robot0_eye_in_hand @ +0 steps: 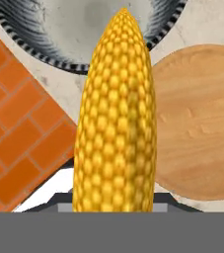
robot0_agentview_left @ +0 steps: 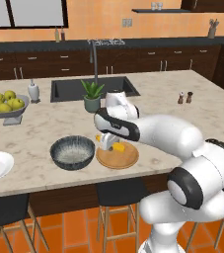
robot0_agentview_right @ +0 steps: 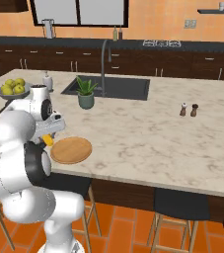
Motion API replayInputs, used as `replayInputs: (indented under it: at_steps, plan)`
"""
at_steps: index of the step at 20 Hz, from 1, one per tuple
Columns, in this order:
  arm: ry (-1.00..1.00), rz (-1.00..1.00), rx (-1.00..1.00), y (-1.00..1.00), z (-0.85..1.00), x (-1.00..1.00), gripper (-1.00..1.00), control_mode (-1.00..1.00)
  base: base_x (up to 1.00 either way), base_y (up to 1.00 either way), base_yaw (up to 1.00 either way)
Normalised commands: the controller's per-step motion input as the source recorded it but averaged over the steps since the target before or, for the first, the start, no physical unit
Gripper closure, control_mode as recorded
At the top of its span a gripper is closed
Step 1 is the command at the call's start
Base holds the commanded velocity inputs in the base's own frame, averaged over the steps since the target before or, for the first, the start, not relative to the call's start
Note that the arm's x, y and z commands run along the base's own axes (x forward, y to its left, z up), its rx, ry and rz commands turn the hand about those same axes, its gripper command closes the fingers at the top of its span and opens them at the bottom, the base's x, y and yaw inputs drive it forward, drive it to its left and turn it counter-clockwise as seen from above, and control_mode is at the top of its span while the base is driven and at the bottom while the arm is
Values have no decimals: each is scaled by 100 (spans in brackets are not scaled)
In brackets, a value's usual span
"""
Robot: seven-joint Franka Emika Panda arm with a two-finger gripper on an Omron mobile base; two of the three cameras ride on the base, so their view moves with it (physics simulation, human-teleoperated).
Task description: Pick the chicken drumstick and corn from their plates and place them in the bowl. Then put the bowl in the fridge.
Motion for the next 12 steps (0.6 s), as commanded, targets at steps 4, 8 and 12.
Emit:
replayInputs:
  at_steps: [4, 8, 12]
  plan:
    - [11, 8, 15, 92, 35, 36, 100, -100, 0, 0, 0]
    - [8, 2, 4, 100, 0, 71, 100, -100, 0, 0, 0]
    - [9, 1, 0, 92, 0, 80, 100, -100, 0, 0, 0]
